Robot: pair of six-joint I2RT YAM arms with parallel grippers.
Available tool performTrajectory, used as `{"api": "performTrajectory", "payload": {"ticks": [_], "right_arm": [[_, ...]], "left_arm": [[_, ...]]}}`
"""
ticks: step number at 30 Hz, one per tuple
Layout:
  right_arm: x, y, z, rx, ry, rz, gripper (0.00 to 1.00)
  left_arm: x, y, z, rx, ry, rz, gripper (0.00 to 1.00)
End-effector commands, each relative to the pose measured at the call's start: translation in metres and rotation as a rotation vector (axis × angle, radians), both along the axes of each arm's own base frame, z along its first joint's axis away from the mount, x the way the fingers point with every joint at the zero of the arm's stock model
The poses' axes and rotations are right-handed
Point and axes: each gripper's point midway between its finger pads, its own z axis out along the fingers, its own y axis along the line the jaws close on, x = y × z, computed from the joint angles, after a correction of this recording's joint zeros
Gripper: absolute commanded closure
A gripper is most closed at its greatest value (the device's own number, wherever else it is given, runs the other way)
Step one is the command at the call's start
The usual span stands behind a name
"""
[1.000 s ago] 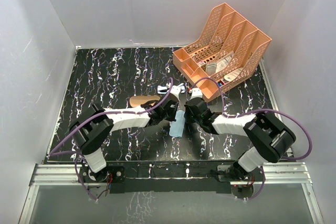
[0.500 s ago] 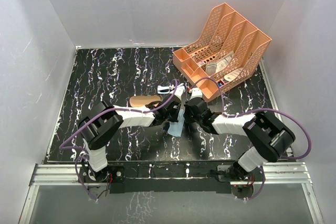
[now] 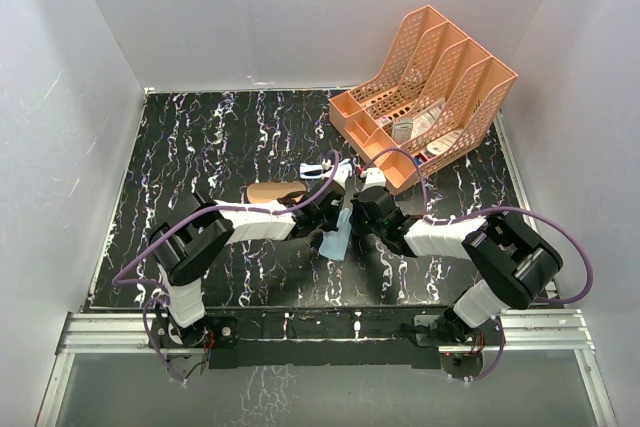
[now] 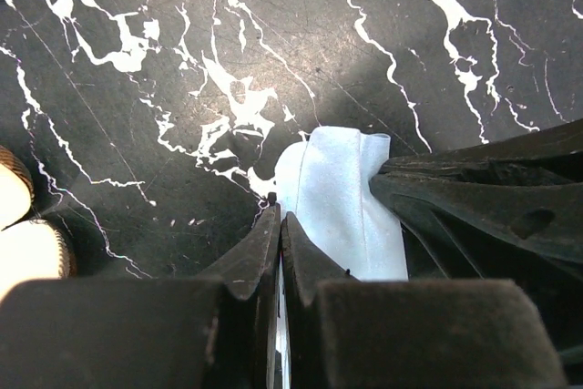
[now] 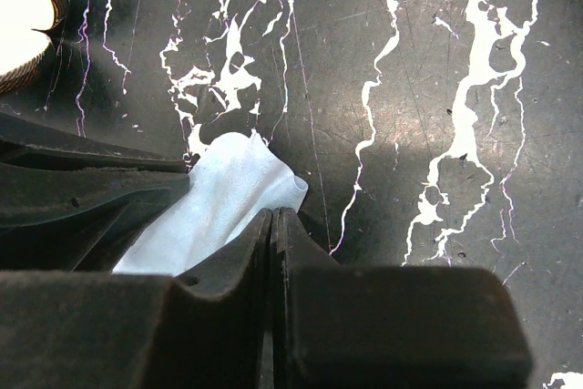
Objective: Organize the sunglasses
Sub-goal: Adjust the glasses cleaning cloth at the center of the board.
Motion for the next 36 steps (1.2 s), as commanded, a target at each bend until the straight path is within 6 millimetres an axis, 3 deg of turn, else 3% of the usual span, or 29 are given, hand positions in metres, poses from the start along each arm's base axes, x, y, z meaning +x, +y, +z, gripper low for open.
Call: {"api": "performTrajectory", "payload": {"ticks": [1,9,19,26,36], "right_arm": [[-0.001,0.000,-0.002,0.007,0.007,0.003,0.97],[-0.001,-0.001,-0.002,-0.001,0.007,0.002,0.97],[-0.001,-0.001,-0.003,-0.005,0.009,0.005,0.97],[0.000,0.000,-0.003,-0.003,0.010,0.007,0.97],[0.000,0.000,-0.003,-0.004,0.010,0.005,0.97]], "left_arm": [[0.011,-0.004,0.036,-0.038,-0.079,0.010,1.00],[0.015,-0.022,0.042,-0.093,-0.084,-0.028,1.00],[0.008,-0.038,0.024,-0.136,-0.025,-0.073,1.00],[0.000,-0.030,0.007,-0.105,0.014,-0.063,1.00],[-0.007,-0.004,0.005,-0.031,0.025,-0.016,1.00]]}}
